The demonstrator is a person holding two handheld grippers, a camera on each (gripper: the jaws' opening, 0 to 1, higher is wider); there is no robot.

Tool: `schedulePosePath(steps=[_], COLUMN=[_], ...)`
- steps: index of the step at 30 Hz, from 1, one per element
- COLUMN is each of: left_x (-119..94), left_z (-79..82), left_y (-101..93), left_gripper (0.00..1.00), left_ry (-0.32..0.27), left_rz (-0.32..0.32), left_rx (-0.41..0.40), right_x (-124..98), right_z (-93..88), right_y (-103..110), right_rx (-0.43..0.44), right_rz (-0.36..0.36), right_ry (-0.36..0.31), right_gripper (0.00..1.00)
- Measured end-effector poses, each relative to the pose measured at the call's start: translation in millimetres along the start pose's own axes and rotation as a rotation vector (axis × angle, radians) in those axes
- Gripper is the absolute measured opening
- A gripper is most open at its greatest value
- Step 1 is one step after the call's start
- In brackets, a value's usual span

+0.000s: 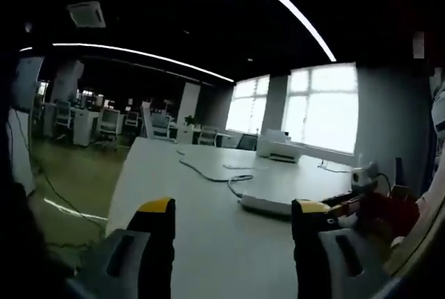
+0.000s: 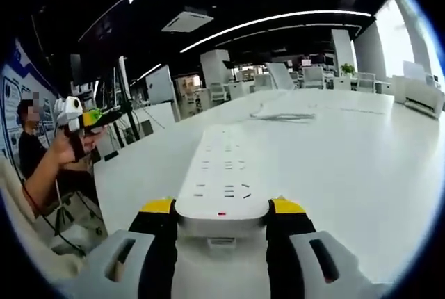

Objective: Pick up the power strip scattered on the table, fix it on the side mounting bracket of the table, and press the switch

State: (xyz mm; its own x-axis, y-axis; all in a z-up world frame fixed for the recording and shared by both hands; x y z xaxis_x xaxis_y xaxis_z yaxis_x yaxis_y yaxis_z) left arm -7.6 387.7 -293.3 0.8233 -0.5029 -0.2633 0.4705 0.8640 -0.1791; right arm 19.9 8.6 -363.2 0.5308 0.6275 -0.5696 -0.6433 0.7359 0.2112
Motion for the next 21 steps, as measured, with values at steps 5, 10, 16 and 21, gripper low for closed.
schedulePosePath(steps=[5, 10, 16, 21], left_x=[2, 4, 11, 20], left_z=[1.1, -0.3, 1.5, 3.1], left_y=[-3.0, -2.2, -3.9, -10.4], left_gripper=[0.71, 0.71, 0.71, 0.74], left_ry=[0.010, 0.053, 0.082, 0.093], left_rz=[0.000, 0.018, 0.013, -0.029], left_rx=[-0.015, -0.017, -0.050, -0.049], right_x=[-1, -1, -2, -3], right_z=[-0.4, 0.9, 1.5, 2.0], right_y=[-3, -4, -8, -7], right_rx=[0.063, 0.091, 0.170, 0.238], right_rz=[0.041, 0.057, 0.101, 0.136], right_ry=[0.005, 0.010, -0.007, -0.015], right_gripper=[0.46, 0.46, 0.46, 0.46])
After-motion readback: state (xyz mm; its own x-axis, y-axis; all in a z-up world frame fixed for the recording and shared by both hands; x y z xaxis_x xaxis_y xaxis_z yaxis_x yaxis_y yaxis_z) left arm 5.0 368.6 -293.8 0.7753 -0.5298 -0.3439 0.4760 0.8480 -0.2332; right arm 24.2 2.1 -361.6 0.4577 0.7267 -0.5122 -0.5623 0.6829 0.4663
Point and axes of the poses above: the point that each gripper's makers call its tool centre point, and the gripper's own axes: x roughly forward along the fingers, y roughly to its left, z roughly out of its top, the point moved 8 cm from there along -x, roughly backward along the fingers, and after that the axes turned 14 degrees about y, right-handed, at the moved point
